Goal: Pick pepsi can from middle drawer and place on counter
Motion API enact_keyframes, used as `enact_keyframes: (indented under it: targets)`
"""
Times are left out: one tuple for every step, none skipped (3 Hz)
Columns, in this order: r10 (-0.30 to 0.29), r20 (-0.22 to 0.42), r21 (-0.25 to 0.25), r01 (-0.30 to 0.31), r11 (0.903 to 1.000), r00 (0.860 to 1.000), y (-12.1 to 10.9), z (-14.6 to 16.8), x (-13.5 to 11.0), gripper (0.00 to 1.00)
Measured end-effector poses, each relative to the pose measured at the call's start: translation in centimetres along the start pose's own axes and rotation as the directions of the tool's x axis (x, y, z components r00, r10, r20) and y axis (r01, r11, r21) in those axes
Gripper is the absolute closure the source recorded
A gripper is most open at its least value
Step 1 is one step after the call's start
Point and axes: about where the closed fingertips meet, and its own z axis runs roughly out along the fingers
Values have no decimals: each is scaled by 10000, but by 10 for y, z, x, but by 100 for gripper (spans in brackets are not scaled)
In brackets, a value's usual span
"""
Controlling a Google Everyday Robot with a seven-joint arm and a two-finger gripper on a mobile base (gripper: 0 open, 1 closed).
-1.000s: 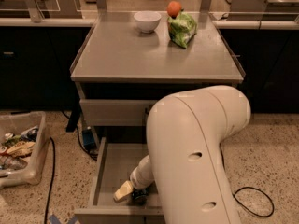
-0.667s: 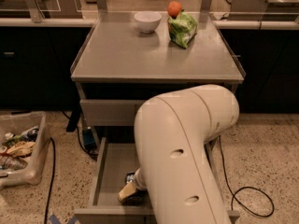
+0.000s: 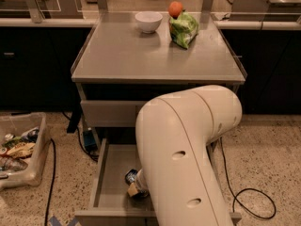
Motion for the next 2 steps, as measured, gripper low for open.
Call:
enact_keyframes:
  targets:
    - [0, 0, 0, 0, 10000, 10000, 0, 0, 0, 66]
    - [-1, 1, -3, 1, 10000, 10000, 1, -3, -1, 89]
